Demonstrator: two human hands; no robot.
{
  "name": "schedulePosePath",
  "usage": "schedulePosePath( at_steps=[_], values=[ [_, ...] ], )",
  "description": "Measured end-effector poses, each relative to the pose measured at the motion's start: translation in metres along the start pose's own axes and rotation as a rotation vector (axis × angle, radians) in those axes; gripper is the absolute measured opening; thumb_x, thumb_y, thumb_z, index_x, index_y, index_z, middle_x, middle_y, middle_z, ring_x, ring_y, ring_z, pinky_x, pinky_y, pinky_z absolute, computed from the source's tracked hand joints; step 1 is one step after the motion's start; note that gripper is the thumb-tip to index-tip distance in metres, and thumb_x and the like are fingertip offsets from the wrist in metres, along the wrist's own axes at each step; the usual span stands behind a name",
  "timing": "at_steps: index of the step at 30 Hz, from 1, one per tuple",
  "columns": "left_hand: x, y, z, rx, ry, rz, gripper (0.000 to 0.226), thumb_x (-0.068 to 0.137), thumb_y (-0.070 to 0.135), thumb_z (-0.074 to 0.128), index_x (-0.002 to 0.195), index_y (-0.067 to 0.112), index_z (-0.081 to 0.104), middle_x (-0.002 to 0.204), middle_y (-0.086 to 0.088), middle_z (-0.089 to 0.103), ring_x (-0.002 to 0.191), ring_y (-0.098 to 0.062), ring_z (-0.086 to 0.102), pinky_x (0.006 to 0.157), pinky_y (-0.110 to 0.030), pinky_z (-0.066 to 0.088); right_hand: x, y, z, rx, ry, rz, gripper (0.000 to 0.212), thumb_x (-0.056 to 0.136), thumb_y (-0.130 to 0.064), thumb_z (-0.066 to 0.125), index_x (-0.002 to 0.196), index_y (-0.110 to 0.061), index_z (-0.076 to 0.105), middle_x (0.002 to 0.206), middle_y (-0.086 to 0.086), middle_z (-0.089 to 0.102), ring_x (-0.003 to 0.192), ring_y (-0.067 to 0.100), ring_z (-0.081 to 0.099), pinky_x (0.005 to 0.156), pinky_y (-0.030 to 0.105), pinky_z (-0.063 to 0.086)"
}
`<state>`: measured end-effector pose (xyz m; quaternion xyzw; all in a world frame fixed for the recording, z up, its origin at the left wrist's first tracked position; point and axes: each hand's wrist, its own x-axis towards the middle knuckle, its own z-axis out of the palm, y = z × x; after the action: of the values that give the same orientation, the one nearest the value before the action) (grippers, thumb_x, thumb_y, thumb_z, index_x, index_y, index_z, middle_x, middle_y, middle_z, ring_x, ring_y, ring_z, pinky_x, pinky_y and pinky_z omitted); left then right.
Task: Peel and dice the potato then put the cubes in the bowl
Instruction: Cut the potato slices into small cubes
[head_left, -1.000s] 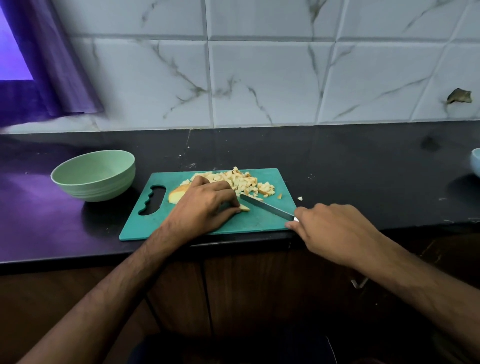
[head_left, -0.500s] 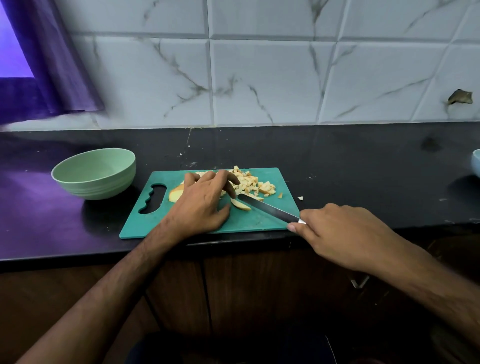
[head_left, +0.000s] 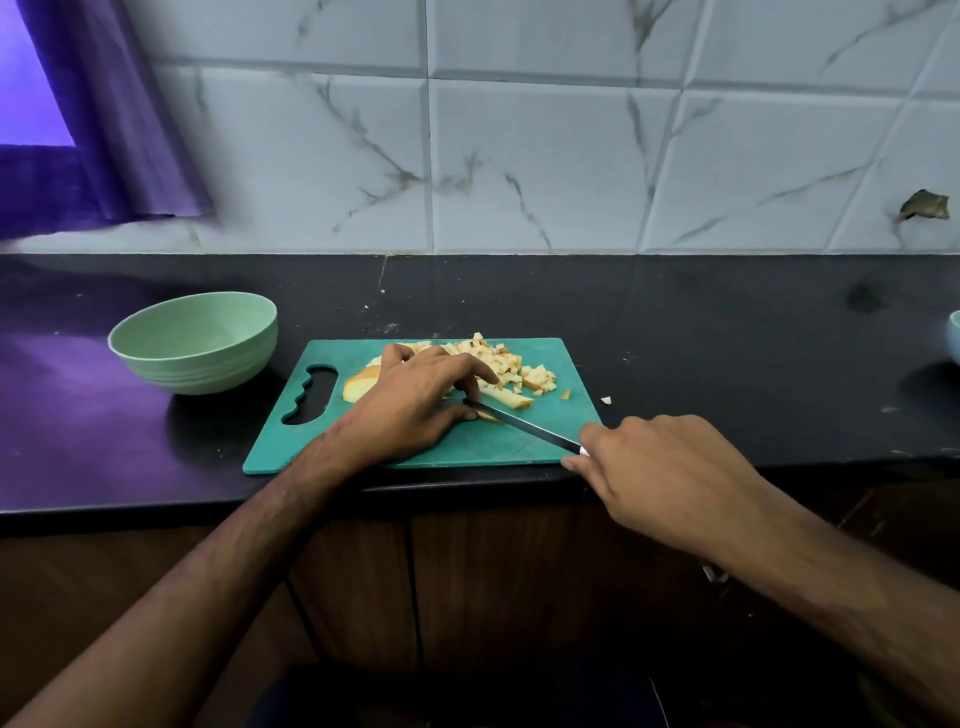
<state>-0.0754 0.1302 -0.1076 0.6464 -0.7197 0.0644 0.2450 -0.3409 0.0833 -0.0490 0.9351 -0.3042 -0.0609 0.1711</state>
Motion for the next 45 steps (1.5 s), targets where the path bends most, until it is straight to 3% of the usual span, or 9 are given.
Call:
schedulePosePath(
  at_steps=[5,10,18,25,32,35,45],
  values=[
    [0.013,-0.003,-0.007,0.078,-0.09,0.06,0.013,0.091,0.031,0.074,0.102,0.038,0.073,0.103,0.024,0.063,0.111,-0.003,0.052,0.084,-0.032,0.016,0.011,0.0,0.001,0.025,-0.011,-0.033,0.033,0.108,-0.052,0.021,0.095,-0.026,0.038,0.073,-0.008,0.04,0.057,0.007,0.04,0.056,0.029,0.042],
    [0.018,-0.008,-0.01,0.117,-0.121,0.124,0.013,0.089,0.034,0.076,0.102,0.037,0.074,0.099,0.029,0.058,0.109,0.0,0.048,0.083,-0.034,0.018,0.026,-0.016,0.011,0.063,0.022,-0.009,0.029,0.11,-0.046,0.021,0.097,-0.023,0.035,0.07,-0.007,0.034,0.055,0.01,0.037,0.069,0.038,0.057],
    [0.018,-0.004,-0.013,0.221,-0.073,0.22,0.011,0.089,0.031,0.076,0.099,0.035,0.074,0.102,0.019,0.067,0.104,-0.007,0.053,0.082,-0.037,0.024,0.022,0.003,0.016,0.131,-0.01,-0.106,0.041,0.108,-0.054,0.023,0.094,-0.024,0.048,0.077,-0.006,0.053,0.061,0.008,0.05,0.059,0.029,0.047],
    [0.006,-0.001,-0.008,0.23,0.01,0.161,0.005,0.092,0.035,0.071,0.096,0.032,0.072,0.1,0.016,0.068,0.101,-0.012,0.059,0.08,-0.038,0.028,-0.012,0.017,0.026,0.187,-0.059,0.001,0.04,0.106,-0.058,0.021,0.084,-0.029,0.04,0.074,-0.008,0.044,0.061,0.008,0.047,0.056,0.028,0.038],
    [-0.004,0.0,-0.008,0.301,0.027,0.11,0.026,0.094,0.05,0.052,0.099,0.032,0.07,0.096,0.016,0.065,0.095,-0.011,0.055,0.084,-0.039,0.033,-0.02,0.022,0.017,0.327,-0.154,0.075,0.043,0.106,-0.059,0.025,0.075,-0.031,0.036,0.073,-0.011,0.041,0.064,0.005,0.048,0.058,0.027,0.039],
    [-0.006,0.004,-0.006,0.308,0.065,0.096,0.017,0.094,0.043,0.061,0.098,0.03,0.072,0.094,0.014,0.067,0.092,-0.013,0.057,0.084,-0.04,0.033,-0.016,0.016,0.019,0.32,-0.131,0.082,0.043,0.105,-0.06,0.024,0.075,-0.031,0.035,0.075,-0.012,0.041,0.065,0.005,0.046,0.056,0.025,0.033],
    [-0.003,0.007,-0.016,0.254,0.244,-0.023,0.008,0.093,0.035,0.068,0.099,0.032,0.072,0.091,0.015,0.066,0.094,-0.012,0.056,0.082,-0.035,0.023,-0.014,0.018,0.022,0.334,-0.099,0.071,0.046,0.104,-0.063,0.025,0.079,-0.029,0.042,0.081,-0.009,0.052,0.07,0.008,0.055,0.06,0.029,0.041]
  ],
)
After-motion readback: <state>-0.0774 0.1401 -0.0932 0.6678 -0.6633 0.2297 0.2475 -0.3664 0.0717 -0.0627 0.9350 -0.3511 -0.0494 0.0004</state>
